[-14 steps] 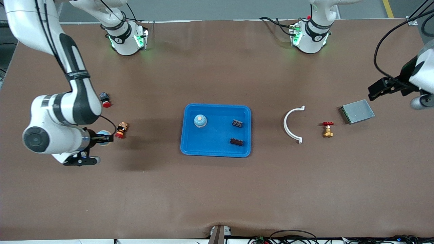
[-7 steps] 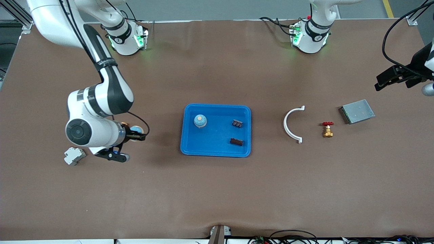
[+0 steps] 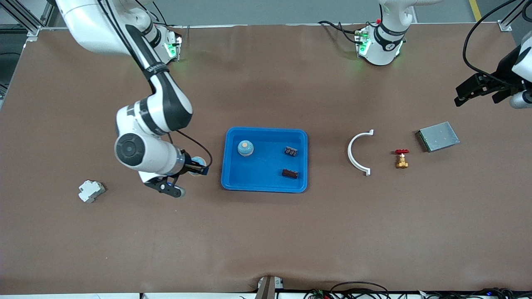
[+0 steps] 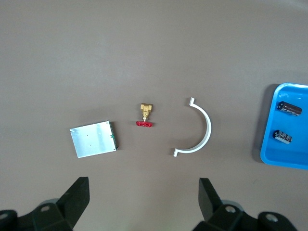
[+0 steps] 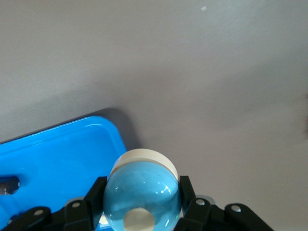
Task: Place electrolytic capacitor and blue bell in tray
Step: 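Carry the second bell over the tray with the right gripper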
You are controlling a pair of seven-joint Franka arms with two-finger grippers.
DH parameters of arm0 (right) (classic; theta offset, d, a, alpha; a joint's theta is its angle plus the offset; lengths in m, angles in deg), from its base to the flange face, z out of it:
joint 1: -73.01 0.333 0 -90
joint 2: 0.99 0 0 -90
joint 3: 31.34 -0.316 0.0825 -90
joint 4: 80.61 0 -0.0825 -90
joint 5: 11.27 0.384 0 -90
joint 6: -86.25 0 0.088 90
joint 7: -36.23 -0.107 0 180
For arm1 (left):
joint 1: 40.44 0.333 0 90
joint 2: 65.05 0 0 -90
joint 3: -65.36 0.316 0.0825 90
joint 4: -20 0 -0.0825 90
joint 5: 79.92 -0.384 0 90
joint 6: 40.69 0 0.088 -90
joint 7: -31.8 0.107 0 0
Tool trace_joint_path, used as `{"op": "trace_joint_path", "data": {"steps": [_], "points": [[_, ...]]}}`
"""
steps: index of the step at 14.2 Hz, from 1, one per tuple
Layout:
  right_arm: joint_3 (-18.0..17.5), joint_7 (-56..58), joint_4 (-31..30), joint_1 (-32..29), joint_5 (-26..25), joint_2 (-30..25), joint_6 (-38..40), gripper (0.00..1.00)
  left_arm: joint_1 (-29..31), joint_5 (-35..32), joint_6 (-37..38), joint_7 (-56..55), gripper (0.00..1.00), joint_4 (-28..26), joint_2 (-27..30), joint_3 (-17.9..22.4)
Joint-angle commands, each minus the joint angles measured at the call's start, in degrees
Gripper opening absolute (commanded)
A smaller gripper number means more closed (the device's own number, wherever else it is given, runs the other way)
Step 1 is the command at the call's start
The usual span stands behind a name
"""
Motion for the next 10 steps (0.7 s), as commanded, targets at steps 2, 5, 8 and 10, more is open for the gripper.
{"op": "trace_joint_path", "data": {"steps": [2,5,8,10], "points": [[0.3,-5.7,1.2,3.1,0.8,3.7,-4.2,0.18,0.7,1.2,0.9,-0.5,1.0,-1.6,1.6,-1.8],[0.6,-8.4,1.7,6.2,0.3,5.6,-7.3,0.18,1.0,0.7,0.9,0.3,1.0,-2.3,1.7,-1.8],[0.6,-10.1,2.5,7.7,0.1,7.5,-9.4,0.18,1.0,0.2,0.8,0.4,1.0,-3.9,3.1,-1.6],[0.6,-10.2,2.7,8.2,0.2,8.6,-10.1,0.18,1.0,-0.2,0.7,0.4,1.0,-4.7,3.6,-1.6]]}}
